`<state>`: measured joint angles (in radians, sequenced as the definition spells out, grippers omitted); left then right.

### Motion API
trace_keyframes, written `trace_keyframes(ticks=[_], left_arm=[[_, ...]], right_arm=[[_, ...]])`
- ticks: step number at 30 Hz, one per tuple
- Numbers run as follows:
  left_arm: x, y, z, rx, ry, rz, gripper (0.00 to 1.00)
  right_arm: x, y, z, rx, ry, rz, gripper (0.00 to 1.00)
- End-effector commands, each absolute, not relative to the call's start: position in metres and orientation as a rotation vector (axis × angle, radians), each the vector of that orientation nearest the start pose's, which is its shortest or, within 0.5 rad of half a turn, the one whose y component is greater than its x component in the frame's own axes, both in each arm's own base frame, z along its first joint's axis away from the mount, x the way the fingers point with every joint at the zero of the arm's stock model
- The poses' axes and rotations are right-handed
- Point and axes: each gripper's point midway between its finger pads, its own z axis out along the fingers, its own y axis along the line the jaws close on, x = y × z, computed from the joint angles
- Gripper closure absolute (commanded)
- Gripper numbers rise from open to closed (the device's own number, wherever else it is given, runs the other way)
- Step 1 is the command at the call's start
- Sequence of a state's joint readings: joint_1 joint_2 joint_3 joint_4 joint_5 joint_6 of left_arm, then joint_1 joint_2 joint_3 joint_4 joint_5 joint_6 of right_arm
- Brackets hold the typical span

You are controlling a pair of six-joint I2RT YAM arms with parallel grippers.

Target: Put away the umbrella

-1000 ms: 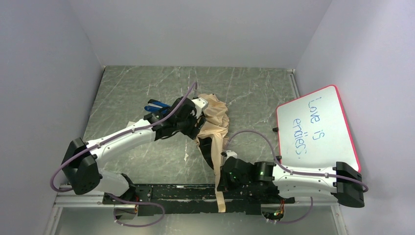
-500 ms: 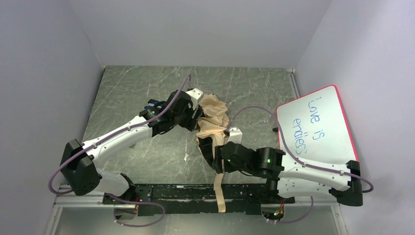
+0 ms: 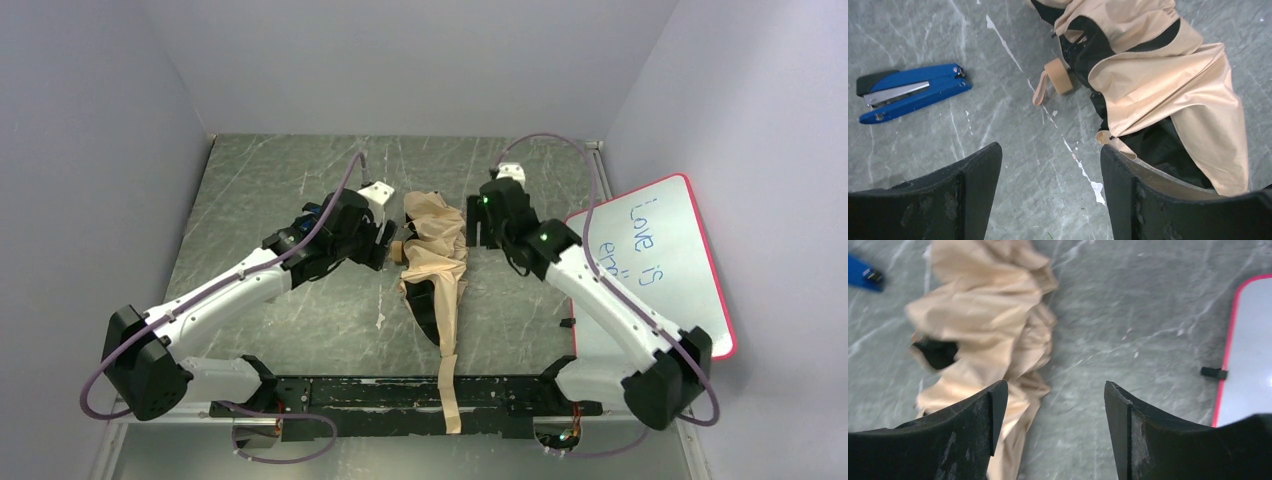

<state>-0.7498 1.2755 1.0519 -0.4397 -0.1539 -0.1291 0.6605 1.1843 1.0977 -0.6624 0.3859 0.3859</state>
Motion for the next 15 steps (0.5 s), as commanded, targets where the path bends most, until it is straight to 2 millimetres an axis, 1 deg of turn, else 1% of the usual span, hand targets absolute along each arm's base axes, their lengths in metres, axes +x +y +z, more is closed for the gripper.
trace_keyframes(ticks=[1,3,6,8,11,15], left_arm=[[0.278,-0.224,0.18,0.543,2.183,-0.322,0.25],[0.28,-0.215,0.174,0.51,2.213,-0.274,0.26],[0.284,-0.204,0.165,0.462,2.251,-0.235,0.29],[0.288,-0.198,0.154,0.43,2.283,-0.228,0.31],[0.297,-0.196,0.134,0.394,2.334,-0.235,0.34],[0.308,-0.206,0.117,0.376,2.37,-0.256,0.38]], right_arm=[[0.332,0.124,0.193,-0.035,2.279,0.004,0.27],[0.346,0.108,0.172,0.03,2.329,-0.045,0.29],[0.359,0.099,0.144,0.073,2.388,-0.046,0.31],[0.366,0.1,0.127,0.084,2.431,-0.029,0.33],[0.374,0.107,0.104,0.086,2.476,0.002,0.37],[0.372,0.119,0.07,0.054,2.561,0.058,0.4]])
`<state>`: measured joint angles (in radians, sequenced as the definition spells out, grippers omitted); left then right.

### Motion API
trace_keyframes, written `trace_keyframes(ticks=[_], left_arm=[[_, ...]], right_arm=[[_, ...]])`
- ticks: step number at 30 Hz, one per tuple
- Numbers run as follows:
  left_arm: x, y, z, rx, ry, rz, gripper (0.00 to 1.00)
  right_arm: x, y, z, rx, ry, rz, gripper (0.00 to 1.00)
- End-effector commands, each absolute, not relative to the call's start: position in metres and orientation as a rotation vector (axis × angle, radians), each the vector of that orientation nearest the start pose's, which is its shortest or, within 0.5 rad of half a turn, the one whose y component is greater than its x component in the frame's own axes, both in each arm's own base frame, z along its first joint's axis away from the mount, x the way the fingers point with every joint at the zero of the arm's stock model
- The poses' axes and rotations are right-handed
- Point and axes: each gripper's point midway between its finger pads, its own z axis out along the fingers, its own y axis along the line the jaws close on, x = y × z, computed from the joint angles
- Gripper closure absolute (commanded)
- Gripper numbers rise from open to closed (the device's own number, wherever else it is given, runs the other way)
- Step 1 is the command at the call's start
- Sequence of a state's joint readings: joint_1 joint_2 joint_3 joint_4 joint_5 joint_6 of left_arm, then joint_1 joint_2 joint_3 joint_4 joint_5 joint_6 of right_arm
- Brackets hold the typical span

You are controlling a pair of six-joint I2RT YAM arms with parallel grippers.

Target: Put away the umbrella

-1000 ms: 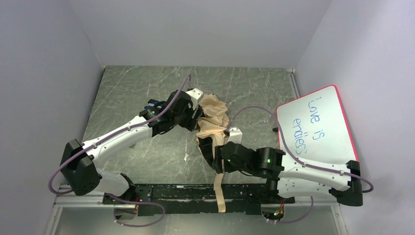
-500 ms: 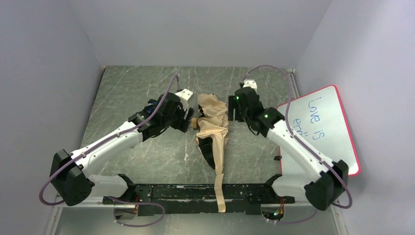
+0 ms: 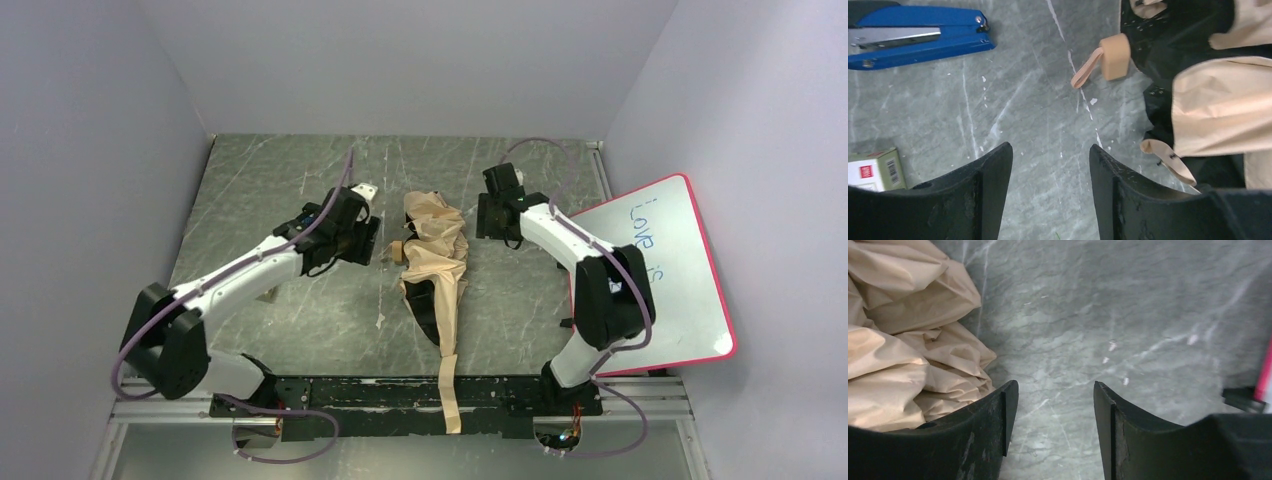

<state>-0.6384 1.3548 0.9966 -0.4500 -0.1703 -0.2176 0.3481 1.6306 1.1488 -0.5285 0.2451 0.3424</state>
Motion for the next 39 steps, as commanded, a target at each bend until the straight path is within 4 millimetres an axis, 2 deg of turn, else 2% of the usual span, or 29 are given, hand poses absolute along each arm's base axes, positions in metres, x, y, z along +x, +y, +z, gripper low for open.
trace_keyframes(ticks=[1,7,15,22,25,29,32,36,39], left_arm=[[0.311,-0.209,0.114,0.37,2.372,-0.265,0.39],[0.324,-0.215,0.085,0.346,2.442,-0.238,0.4],[0.349,-0.221,0.05,0.3,2.515,-0.139,0.41],[0.365,-0.225,0.044,0.302,2.522,-0.116,0.42],[0.368,-0.22,0.049,0.296,2.517,-0.104,0.42],[0.368,-0.205,0.066,0.288,2.491,-0.089,0.42],[0.366,-0.196,0.084,0.305,2.459,-0.076,0.42],[0.357,-0.191,0.112,0.349,2.392,-0.114,0.41],[0.349,-0.193,0.129,0.393,2.343,-0.165,0.41]], right_arm=[[0.37,0.122,0.064,0.044,2.578,0.075,0.41],[0.358,0.131,0.035,-0.011,2.658,0.139,0.41],[0.352,0.157,0.031,-0.051,2.66,0.327,0.41],[0.356,0.183,0.037,-0.106,2.631,0.484,0.41],[0.362,0.17,0.042,-0.094,2.613,0.382,0.36],[0.38,0.134,0.072,-0.051,2.522,0.159,0.27],[0.393,0.123,0.108,-0.099,2.417,0.108,0.22],[0.407,0.14,0.158,-0.258,2.255,0.208,0.18],[0.411,0.173,0.188,-0.46,2.129,0.385,0.17]])
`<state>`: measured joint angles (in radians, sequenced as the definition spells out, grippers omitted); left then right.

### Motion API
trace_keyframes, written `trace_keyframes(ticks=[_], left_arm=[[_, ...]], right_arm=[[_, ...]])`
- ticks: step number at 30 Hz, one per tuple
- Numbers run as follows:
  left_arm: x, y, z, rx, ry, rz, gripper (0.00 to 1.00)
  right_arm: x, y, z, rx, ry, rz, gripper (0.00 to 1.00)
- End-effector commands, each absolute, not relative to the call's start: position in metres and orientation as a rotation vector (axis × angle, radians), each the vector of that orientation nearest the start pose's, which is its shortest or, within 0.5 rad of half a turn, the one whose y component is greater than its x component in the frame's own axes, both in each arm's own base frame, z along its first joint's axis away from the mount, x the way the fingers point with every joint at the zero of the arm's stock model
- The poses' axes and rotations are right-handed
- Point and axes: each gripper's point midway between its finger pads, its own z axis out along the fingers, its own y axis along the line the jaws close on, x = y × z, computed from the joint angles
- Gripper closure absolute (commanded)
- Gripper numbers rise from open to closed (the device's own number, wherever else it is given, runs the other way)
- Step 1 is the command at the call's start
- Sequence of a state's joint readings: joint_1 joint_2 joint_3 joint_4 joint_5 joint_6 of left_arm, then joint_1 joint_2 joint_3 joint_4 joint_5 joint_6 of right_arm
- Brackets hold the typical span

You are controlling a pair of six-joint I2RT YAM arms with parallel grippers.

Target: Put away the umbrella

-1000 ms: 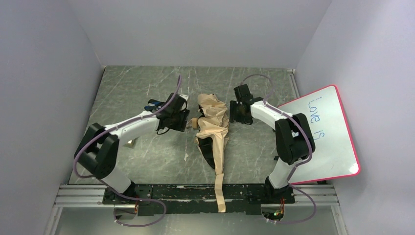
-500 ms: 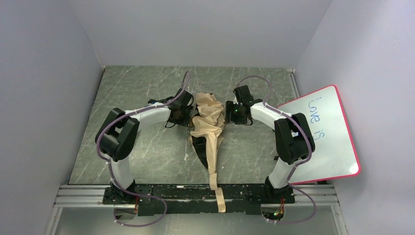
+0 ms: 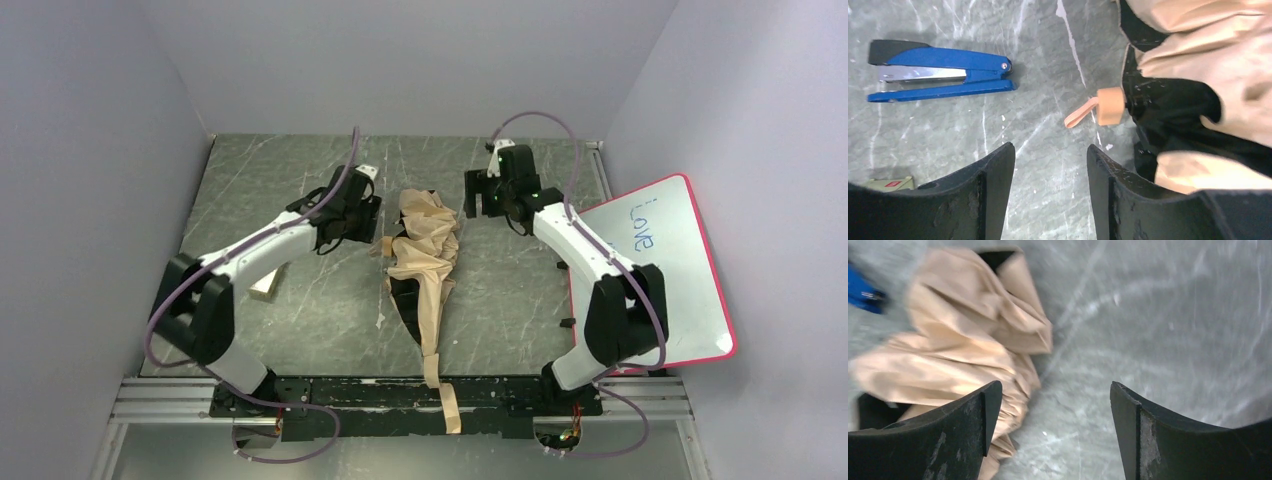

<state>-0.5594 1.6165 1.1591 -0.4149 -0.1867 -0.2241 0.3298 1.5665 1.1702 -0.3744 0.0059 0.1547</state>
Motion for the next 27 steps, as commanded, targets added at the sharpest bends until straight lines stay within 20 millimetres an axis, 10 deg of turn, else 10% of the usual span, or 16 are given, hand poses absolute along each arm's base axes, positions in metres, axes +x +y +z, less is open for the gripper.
trace_keyframes(ticks=[1,12,27], left_arm=[[0.346,-0.192,0.133,0.402,2.334,-0.175,0.41],[0.319,-0.184,0.152,0.429,2.287,-0.242,0.39],[0.318,-0.186,0.152,0.457,2.284,-0.248,0.38]], right_arm=[[0.411,0.181,0.194,-0.528,2.099,0.422,0.17],[0.371,0.234,0.179,-1.278,1.8,0.729,0.13],[0.34,0.246,0.094,-1.575,1.991,0.805,0.07]])
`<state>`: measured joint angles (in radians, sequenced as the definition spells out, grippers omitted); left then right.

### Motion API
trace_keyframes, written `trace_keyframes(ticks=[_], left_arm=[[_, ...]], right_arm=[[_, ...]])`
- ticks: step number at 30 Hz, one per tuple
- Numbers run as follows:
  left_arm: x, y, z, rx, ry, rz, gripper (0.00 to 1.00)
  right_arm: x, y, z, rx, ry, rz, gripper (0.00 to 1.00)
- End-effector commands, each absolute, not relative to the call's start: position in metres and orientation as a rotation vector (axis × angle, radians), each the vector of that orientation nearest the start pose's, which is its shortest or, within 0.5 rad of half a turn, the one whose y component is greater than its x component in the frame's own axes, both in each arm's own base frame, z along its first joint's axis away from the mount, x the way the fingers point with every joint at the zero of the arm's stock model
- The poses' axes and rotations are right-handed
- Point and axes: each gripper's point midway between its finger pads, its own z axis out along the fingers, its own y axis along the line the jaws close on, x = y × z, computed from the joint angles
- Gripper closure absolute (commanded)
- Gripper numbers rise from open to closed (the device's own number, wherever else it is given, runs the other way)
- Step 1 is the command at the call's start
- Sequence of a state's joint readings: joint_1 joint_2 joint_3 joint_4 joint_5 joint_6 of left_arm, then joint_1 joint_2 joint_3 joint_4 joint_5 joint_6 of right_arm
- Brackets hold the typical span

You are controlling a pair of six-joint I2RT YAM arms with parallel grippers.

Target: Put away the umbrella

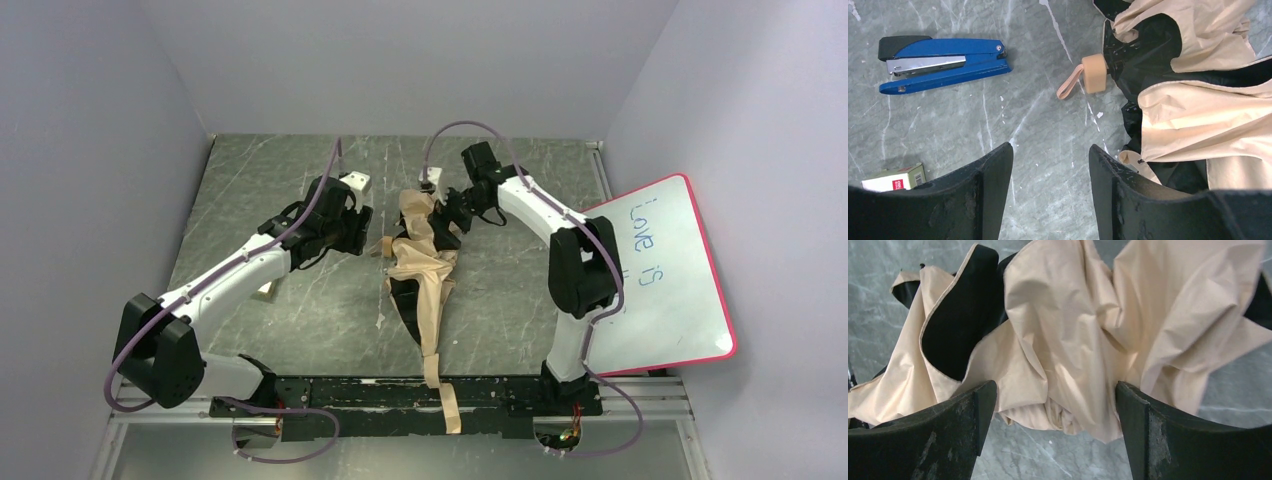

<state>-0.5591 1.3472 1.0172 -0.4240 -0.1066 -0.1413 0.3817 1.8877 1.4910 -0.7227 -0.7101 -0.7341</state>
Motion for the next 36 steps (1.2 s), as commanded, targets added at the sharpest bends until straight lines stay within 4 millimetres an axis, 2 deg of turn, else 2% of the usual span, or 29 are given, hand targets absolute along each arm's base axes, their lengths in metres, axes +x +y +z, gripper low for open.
trace_keyframes(ticks=[1,8,16,21,25,27,30,33,36], left_arm=[[0.318,-0.186,0.152,0.459,2.286,-0.246,0.38],[0.321,-0.186,0.156,0.462,2.283,-0.237,0.38],[0.325,-0.183,0.168,0.454,2.252,-0.214,0.37],[0.334,-0.183,0.185,0.449,2.209,-0.196,0.34],[0.342,-0.18,0.196,0.445,2.171,-0.166,0.33],[0.347,-0.177,0.201,0.437,2.154,-0.165,0.32],[0.357,-0.177,0.211,0.423,2.129,-0.207,0.32],[0.368,-0.185,0.217,0.444,2.107,-0.281,0.32],[0.372,-0.207,0.221,0.542,2.087,-0.391,0.33]], right_arm=[[0.337,0.245,0.086,-1.594,2.003,0.791,0.07],[0.328,0.231,0.034,-1.698,2.08,0.62,0.08],[0.335,0.229,0.017,-1.685,2.04,0.478,0.11],[0.334,0.228,0.001,-1.725,2.02,0.401,0.26],[0.336,0.222,-0.008,-1.731,1.984,0.293,0.47],[0.335,0.219,-0.009,-1.743,1.957,0.235,0.54],[0.334,0.22,-0.006,-1.74,1.91,0.177,0.61],[0.327,0.228,-0.004,-1.761,1.84,0.115,0.65],[0.32,0.233,-0.004,-1.776,1.779,0.034,0.67]])
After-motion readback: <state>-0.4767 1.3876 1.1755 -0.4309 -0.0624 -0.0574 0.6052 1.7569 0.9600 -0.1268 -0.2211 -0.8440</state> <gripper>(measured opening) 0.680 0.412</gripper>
